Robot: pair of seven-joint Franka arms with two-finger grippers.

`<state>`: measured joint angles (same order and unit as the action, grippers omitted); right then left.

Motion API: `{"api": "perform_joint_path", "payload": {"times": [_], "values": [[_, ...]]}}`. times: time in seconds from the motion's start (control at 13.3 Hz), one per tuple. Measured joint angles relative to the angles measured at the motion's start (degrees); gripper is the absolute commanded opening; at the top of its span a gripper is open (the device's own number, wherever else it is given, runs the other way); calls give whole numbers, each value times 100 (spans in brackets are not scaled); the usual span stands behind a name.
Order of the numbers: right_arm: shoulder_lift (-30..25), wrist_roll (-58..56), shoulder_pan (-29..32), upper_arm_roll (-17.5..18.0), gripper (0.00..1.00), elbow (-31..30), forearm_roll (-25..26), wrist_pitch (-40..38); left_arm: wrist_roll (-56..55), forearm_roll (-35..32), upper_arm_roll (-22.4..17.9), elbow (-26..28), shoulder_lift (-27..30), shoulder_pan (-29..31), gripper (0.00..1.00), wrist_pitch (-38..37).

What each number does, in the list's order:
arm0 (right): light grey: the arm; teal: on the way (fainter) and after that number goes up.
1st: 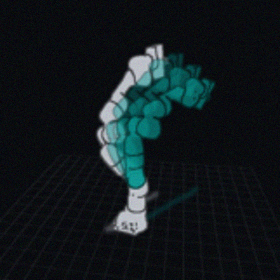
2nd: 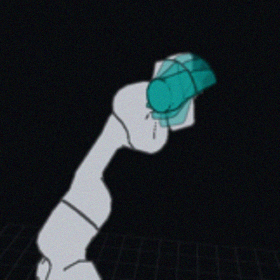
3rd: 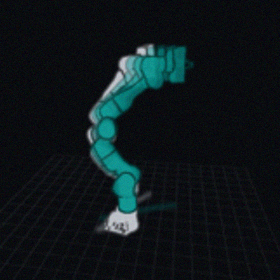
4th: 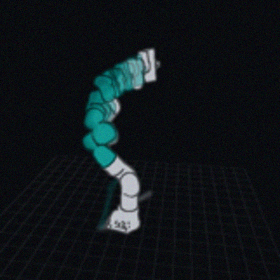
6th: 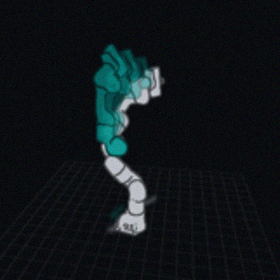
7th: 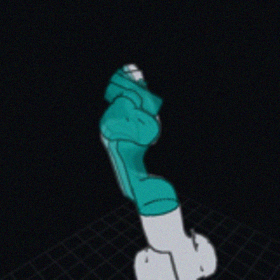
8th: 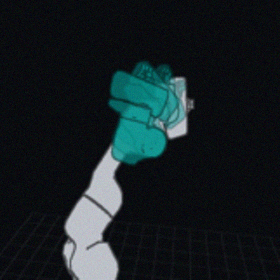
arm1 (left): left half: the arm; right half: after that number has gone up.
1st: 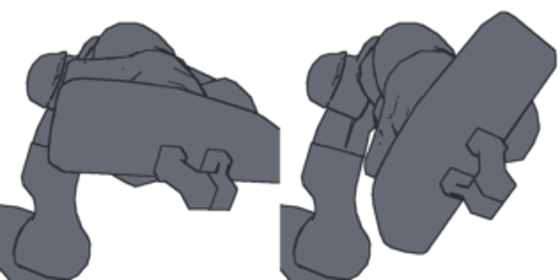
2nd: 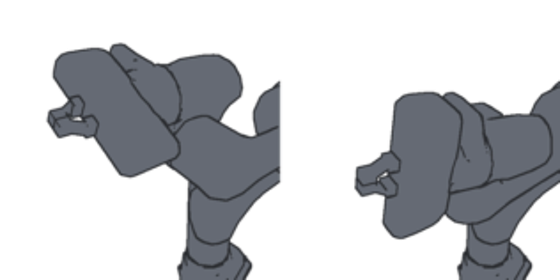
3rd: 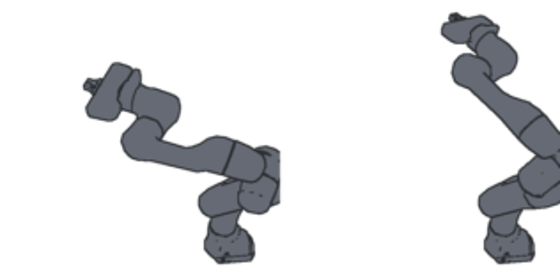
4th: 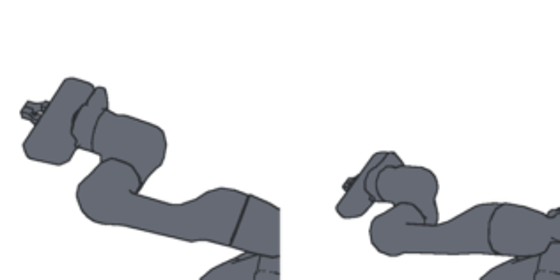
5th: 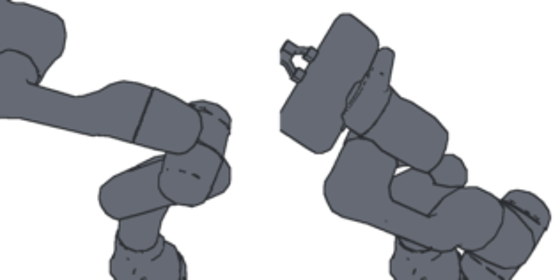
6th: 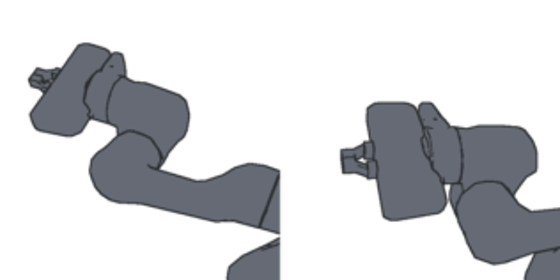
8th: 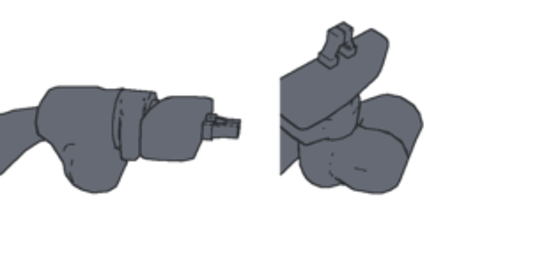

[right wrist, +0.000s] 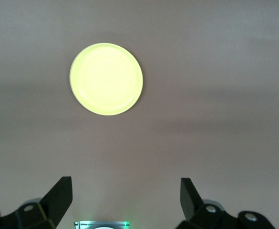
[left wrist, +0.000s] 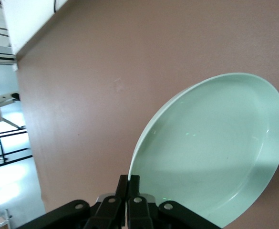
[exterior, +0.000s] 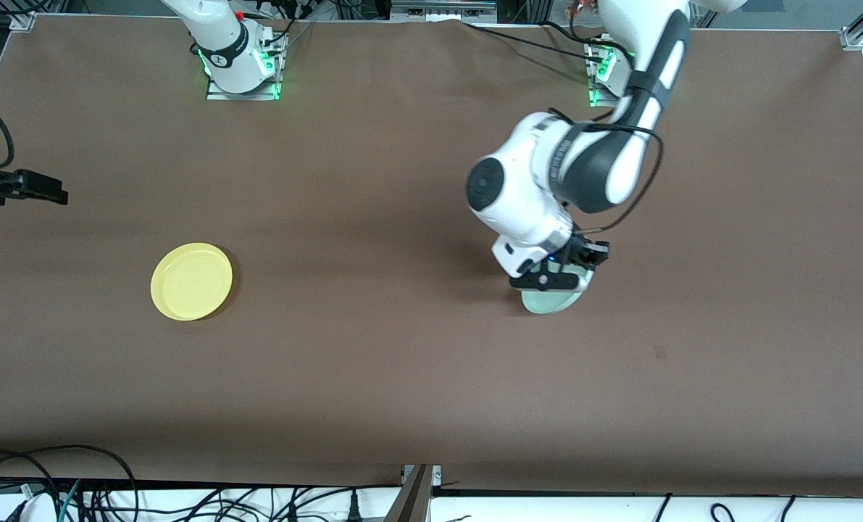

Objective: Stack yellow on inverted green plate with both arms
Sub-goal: 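Flip the green plate over while the right gripper reaches the yellow plate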

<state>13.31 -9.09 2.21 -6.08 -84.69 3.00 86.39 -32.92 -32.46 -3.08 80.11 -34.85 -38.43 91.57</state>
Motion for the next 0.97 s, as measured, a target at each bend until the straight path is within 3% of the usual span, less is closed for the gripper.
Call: {"api": "perform_joint_path", "payload": {"times": [0.37, 0.6, 0.97], "values": [[784, -7, 142, 1, 100, 2, -1, 473, -477, -977, -3, -728, -718, -814, 0, -551], [1216, -27, 350, -2, 100, -13, -211, 734, -848, -1790, -9, -778, -1163, -1401, 0, -860], [1959, -284, 610, 13, 100, -181, -511, 1446, -1148, -2506, -44, -816, -1727, -1974, 0, -1078]]}}
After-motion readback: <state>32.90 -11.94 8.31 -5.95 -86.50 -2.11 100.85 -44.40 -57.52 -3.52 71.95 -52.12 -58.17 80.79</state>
